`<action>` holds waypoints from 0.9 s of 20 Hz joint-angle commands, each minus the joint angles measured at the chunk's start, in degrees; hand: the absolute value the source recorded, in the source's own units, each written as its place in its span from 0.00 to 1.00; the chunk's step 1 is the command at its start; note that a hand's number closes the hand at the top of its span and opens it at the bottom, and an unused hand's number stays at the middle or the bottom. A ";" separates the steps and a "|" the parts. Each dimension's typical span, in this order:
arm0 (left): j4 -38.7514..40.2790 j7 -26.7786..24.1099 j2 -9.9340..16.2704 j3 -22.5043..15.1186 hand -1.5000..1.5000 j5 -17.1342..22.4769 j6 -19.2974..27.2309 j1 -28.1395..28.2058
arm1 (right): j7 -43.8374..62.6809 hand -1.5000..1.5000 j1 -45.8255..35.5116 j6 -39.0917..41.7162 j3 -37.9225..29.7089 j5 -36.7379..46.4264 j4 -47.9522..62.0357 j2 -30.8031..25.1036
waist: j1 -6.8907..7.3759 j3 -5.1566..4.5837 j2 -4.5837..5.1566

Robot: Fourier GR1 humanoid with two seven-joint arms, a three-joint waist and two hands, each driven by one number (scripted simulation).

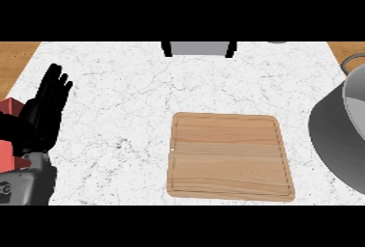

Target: Pick the tomato from the cutting board and place it in the pot

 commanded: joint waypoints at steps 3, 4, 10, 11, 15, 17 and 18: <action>1.79 -0.06 -0.04 0.09 0.50 -0.81 0.26 -1.06 | -10.48 1.00 -9.78 -8.44 0.23 3.73 25.54 -2.26 | 0.20 0.44 0.34; 2.53 0.40 -0.05 0.70 0.50 -0.09 0.31 -2.09 | -14.19 1.00 -10.56 -8.38 -1.47 1.69 30.52 -4.09 | 0.24 0.47 0.41; 0.96 0.71 -0.71 -0.34 0.50 -0.73 0.84 -2.34 | -9.46 0.00 -14.14 -0.52 -3.31 -4.08 36.79 -3.02 | 0.68 0.55 0.64; -1.36 0.98 -0.65 -1.00 0.50 -0.27 -0.18 -0.26 | -11.40 0.00 -14.05 0.31 -3.13 -4.99 37.84 -2.86 | 1.46 0.60 0.50; -1.11 0.55 -1.58 -1.77 0.50 -1.01 0.51 -0.20 | -14.61 0.00 -15.35 5.49 -2.07 -9.72 38.15 0.09 | 1.39 0.58 0.42; 1.92 -0.54 -0.16 0.04 0.50 -0.36 -0.40 -0.98 | -17.92 0.00 -16.78 8.02 -4.98 -14.86 38.62 -0.16 | 0.71 0.61 0.62; 0.22 1.02 -0.48 -0.25 0.50 -0.55 0.50 -1.54 | -20.69 0.00 -15.81 9.65 -6.58 -17.43 38.11 -0.77 | 0.18 0.67 0.21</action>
